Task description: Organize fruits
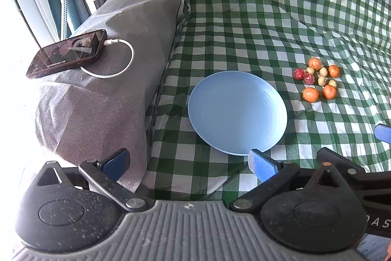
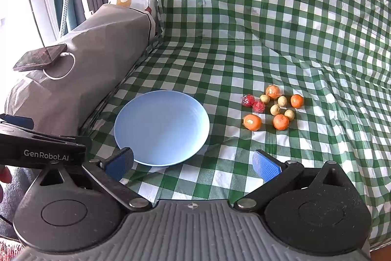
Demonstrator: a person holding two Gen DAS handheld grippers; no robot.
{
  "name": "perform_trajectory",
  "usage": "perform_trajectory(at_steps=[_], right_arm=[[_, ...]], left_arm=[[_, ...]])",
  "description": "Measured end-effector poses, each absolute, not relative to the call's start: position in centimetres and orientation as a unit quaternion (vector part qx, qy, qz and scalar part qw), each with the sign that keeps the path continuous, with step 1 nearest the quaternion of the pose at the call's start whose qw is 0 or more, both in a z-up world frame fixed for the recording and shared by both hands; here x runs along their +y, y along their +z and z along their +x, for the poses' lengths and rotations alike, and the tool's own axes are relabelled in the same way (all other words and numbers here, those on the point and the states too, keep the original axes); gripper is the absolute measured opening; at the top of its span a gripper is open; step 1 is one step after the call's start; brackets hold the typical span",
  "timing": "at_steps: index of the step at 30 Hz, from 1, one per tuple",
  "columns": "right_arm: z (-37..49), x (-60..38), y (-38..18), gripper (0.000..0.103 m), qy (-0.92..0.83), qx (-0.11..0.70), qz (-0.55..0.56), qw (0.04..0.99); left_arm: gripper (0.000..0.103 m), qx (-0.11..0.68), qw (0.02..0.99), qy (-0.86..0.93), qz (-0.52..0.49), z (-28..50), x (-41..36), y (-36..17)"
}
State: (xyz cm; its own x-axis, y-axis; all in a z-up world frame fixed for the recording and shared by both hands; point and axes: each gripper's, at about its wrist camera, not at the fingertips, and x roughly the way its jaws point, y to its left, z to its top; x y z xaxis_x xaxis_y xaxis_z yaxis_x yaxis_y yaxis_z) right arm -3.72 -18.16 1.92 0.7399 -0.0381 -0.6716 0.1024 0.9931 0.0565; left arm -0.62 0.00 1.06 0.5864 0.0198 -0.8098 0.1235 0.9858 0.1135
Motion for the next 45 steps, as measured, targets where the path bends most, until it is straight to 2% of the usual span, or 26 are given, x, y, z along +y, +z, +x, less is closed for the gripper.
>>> perform_trajectory(at_steps=[45], right_arm=[[-4.27, -17.42, 1.33, 0.103, -0.028, 0.368, 0.053, 0.928]], left_arm=[[0.103, 0.452, 0.888, -0.025, 0.077, -0.74, 0.72, 1.12]])
